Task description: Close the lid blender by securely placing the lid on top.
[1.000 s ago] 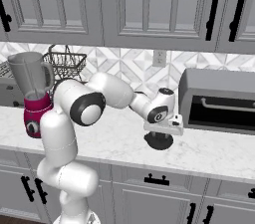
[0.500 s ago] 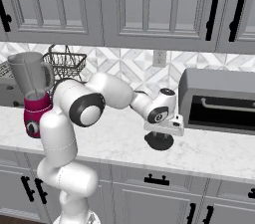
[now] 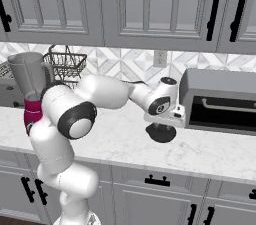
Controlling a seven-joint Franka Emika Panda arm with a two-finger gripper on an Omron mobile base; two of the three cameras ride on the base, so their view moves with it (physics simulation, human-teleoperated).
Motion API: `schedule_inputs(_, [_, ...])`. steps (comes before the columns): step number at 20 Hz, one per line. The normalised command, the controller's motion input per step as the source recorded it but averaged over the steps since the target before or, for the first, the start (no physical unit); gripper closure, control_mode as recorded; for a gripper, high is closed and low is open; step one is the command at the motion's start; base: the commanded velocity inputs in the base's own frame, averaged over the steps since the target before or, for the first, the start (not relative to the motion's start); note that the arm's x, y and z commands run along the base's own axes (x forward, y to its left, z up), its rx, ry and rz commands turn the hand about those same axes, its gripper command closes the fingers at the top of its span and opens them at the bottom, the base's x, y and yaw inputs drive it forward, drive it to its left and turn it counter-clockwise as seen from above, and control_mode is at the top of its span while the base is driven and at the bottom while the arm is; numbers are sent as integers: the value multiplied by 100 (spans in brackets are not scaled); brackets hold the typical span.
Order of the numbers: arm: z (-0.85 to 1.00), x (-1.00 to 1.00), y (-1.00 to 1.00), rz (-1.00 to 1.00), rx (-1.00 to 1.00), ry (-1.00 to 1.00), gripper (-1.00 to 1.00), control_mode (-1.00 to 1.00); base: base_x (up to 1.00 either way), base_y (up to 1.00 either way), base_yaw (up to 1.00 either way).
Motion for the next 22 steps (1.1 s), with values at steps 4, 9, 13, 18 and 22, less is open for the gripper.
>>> schedule_inputs(4, [92,-39,11,-1,0,-13,100,-100,0,0,0])
schedule_inputs(9, [93,-35,38,0,0,-11,100,-100,0,0,0])
schedule_inputs(13, [92,-31,58,0,0,-4,100,-100,0,0,0])
schedule_inputs(18, [81,-34,69,0,0,-3,100,-100,0,0,0])
schedule_inputs(22, [67,-33,81,-1,0,-3,100,-100,0,0,0])
